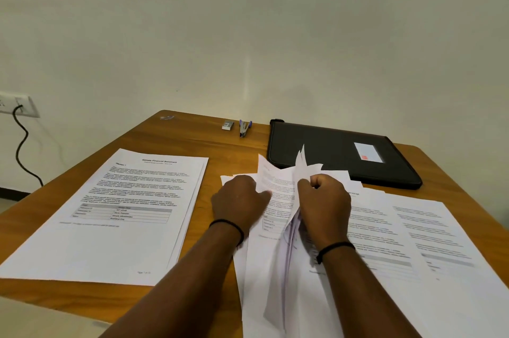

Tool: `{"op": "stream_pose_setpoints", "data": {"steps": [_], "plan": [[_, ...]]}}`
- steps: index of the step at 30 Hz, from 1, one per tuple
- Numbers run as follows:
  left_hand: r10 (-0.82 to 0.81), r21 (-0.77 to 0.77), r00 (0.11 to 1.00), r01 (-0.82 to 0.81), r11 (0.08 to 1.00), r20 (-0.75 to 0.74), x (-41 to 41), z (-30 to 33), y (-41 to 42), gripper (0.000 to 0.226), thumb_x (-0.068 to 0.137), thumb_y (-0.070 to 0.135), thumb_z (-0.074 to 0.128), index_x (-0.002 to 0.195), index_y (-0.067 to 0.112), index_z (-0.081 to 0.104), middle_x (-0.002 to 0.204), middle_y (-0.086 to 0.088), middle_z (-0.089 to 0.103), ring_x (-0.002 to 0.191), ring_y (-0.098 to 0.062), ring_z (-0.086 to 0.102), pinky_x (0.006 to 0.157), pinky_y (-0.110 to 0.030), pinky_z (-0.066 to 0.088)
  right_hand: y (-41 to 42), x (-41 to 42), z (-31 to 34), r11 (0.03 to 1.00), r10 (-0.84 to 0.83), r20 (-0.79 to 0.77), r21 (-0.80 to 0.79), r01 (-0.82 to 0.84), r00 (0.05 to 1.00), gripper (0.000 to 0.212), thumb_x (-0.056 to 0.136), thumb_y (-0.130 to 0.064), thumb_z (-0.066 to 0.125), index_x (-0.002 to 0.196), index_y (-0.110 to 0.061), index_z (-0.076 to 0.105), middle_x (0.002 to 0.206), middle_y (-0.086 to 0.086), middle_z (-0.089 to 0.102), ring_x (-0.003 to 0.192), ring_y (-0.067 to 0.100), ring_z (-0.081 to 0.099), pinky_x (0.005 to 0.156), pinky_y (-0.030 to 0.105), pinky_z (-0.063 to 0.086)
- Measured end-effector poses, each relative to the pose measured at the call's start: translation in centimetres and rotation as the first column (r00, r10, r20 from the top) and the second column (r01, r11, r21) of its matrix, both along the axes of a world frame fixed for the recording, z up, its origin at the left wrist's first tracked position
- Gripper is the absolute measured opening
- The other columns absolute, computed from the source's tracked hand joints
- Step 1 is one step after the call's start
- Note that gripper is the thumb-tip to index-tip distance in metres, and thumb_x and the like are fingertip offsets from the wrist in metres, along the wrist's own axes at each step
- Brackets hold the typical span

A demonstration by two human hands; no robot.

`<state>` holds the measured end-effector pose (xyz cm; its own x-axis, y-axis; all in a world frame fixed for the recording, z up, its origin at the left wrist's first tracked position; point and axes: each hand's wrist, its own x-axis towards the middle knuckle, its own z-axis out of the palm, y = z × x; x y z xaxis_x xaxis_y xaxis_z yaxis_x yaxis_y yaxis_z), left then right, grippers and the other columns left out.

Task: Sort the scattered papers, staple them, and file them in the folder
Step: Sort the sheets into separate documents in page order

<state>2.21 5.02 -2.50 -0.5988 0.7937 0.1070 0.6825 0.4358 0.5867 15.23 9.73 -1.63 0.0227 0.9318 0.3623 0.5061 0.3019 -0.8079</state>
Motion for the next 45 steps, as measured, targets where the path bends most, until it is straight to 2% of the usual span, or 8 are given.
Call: {"op": "stream_pose_setpoints", "data": {"steps": [7, 13, 19, 23, 28, 32, 38, 45], "plan": [[-0.033, 0.161, 0.966, 0.076, 0.984, -0.255, 3.5, 1.5, -1.0, 0.039, 0.097, 0.045, 0.052, 0.069, 0.018, 0.060, 0.062, 0.003, 0.052, 0.056, -0.013, 0.048, 0.051, -0.021, 0.027, 0.0, -0.1, 0.3, 1.000, -0.019, 0.040, 0.003, 0.019, 0.999, 0.041, 0.092, -0.020, 0.059, 0.054, -0.014, 0.047, 0.051, 0.000, 0.047, 0.049, 0.016, 0.045, 0.049, 0.024, 0.034], [-0.024, 0.175, 0.985, 0.054, 0.983, -0.168, 3.0, 1.1, -0.8, 0.040, 0.096, 0.046, 0.056, 0.068, 0.018, 0.053, 0.065, 0.001, 0.056, 0.054, -0.014, 0.049, 0.048, -0.019, 0.026, -0.5, -0.2, 0.4, 1.000, 0.003, 0.056, 0.026, -0.005, 0.998, 0.044, 0.096, -0.029, 0.059, 0.056, -0.015, 0.051, 0.053, -0.007, 0.048, 0.048, 0.010, 0.046, 0.049, 0.020, 0.033], [-0.145, 0.366, 0.953, 0.039, 0.930, 0.267, 1.2, 0.8, -0.4, 0.042, 0.101, 0.045, 0.046, 0.078, 0.015, 0.064, 0.071, 0.002, 0.062, 0.063, -0.011, 0.058, 0.062, -0.023, 0.047, -0.9, -0.3, 0.3, 0.998, 0.053, 0.069, 0.043, -0.056, 0.996, 0.039, 0.096, -0.034, 0.058, 0.062, -0.014, 0.057, 0.057, -0.007, 0.053, 0.050, 0.012, 0.053, 0.050, 0.018, 0.038], [-0.371, 0.427, 0.635, 0.071, 0.901, 0.677, 1.7, 1.7, -1.4, 0.040, 0.106, 0.042, 0.031, 0.109, 0.022, 0.066, 0.087, 0.001, 0.071, 0.068, -0.011, 0.071, 0.057, -0.022, 0.056, -1.1, -0.8, 0.1, 0.996, 0.067, 0.058, 0.056, -0.070, 0.996, 0.038, 0.094, -0.048, 0.054, 0.069, -0.021, 0.062, 0.062, -0.009, 0.057, 0.057, 0.009, 0.056, 0.060, 0.020, 0.045], [-0.381, 0.417, 0.744, 0.152, 0.896, 0.549, 2.6, 0.8, -1.0, 0.040, 0.105, 0.041, 0.034, 0.113, 0.019, 0.066, 0.108, -0.003, 0.069, 0.101, -0.021, 0.065, 0.096, -0.038, 0.054, -0.9, -1.1, -0.1, 0.997, 0.068, 0.126, 0.032, -0.072, 0.990, 0.035, 0.095, -0.047, 0.055, 0.078, -0.018, 0.066, 0.069, -0.005, 0.061, 0.062, 0.011, 0.056, 0.064, 0.023, 0.048], [-0.353, 0.430, 0.727, 0.088, 0.899, 0.589, 2.1, 1.1, -0.6, 0.030, 0.099, 0.054, 0.036, 0.090, 0.038, 0.060, 0.102, 0.004, 0.069, 0.096, -0.018, 0.067, 0.092, -0.036, 0.055, -1.2, -1.1, 0.0, 0.995, 0.086, 0.161, 0.035, -0.093, 0.983, 0.038, 0.097, -0.037, 0.056, 0.068, -0.013, 0.061, 0.060, -0.008, 0.052, 0.053, 0.011, 0.050, 0.052, 0.025, 0.044], [-0.237, 0.398, 0.826, 0.017, 0.917, 0.511, 1.5, 0.9, 0.0, 0.048, 0.101, 0.048, 0.042, 0.090, 0.012, 0.071, 0.085, -0.004, 0.070, 0.083, -0.018, 0.065, 0.068, -0.022, 0.046, -1.9, -2.0, 0.0, 0.973, 0.202, 0.170, 0.077, -0.218, 0.964, 0.040, 0.097, -0.034, 0.056, 0.060, -0.019, 0.054, 0.052, -0.011, 0.043, 0.049, 0.009, 0.042, 0.050, 0.019, 0.031], [-0.175, 0.376, 0.834, -0.042, 0.926, 0.523, 1.4, 0.9, 0.1, 0.040, 0.104, 0.041, 0.040, 0.073, 0.026, 0.060, 0.076, 0.004, 0.062, 0.074, -0.011, 0.058, 0.065, -0.023, 0.040, -2.0, -2.3, -0.4, 0.961, 0.241, 0.163, 0.100, -0.259, 0.957, 0.038, 0.096, -0.030, 0.055, 0.062, -0.016, 0.057, 0.054, -0.009, 0.045, 0.051, 0.010, 0.044, 0.050, 0.019, 0.031]]}}
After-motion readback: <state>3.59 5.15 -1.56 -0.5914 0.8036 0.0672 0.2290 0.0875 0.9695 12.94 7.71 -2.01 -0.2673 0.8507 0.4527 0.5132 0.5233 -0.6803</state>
